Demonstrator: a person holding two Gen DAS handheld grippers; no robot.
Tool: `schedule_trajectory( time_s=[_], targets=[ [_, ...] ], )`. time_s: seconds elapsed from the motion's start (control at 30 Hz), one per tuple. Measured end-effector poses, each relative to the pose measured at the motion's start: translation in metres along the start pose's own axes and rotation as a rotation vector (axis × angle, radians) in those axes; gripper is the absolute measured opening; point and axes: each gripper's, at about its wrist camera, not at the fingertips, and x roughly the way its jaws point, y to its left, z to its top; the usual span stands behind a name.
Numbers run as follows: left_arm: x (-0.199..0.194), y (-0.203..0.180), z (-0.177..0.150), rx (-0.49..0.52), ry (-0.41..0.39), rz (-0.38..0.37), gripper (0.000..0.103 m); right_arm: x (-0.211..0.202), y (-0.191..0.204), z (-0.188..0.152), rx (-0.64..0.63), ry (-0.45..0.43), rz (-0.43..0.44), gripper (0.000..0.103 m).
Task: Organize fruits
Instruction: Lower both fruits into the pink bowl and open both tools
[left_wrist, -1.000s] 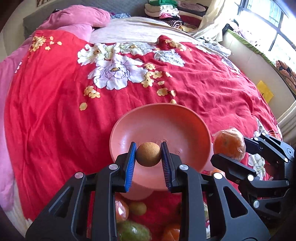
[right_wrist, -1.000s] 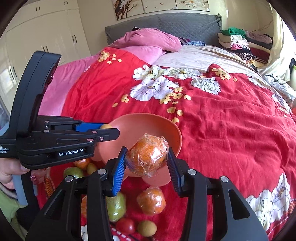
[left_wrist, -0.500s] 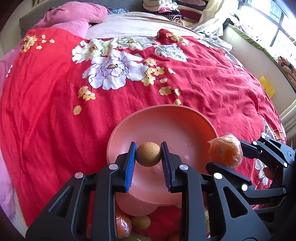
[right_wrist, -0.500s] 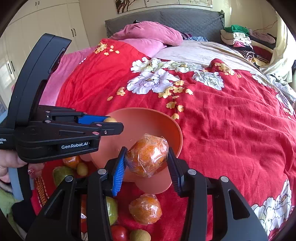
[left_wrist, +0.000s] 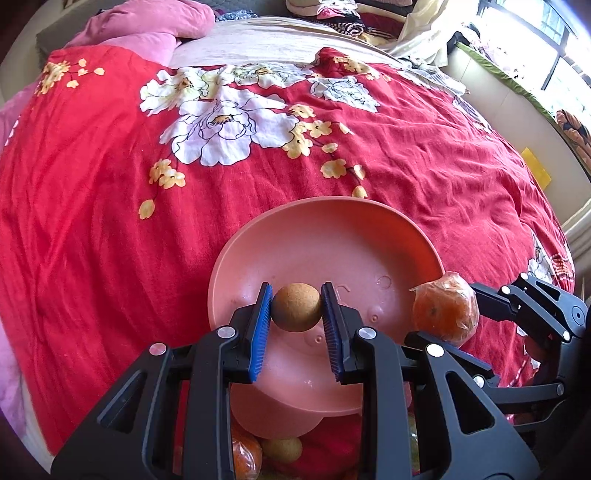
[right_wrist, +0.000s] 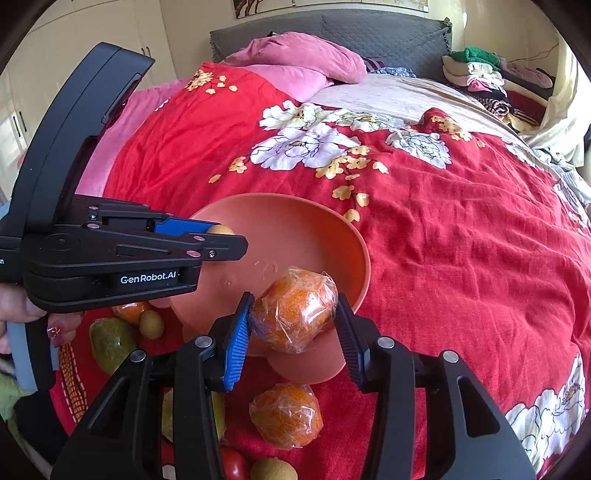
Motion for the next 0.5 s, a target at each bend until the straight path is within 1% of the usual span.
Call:
schedule_trajectory(
  time_s=[0.1, 0.2, 0.5],
  targets=[
    [0.003, 0.000, -0.001, 0.001, 0.007, 0.000, 0.020, -0.001, 0.000, -0.001, 0.000, -0.005, 0.001, 0.044],
    [0.004, 0.000, -0.002, 0.000, 0.009, 0.001, 0.020, -0.003, 0.001, -0.002, -0.008, -0.008, -0.010, 0.050],
    [0.006, 0.003, -0.007, 0.002, 0.019, 0.008, 0.020, -0.011, -0.001, -0.010, 0.009, -0.019, -0.007, 0.056]
  ],
)
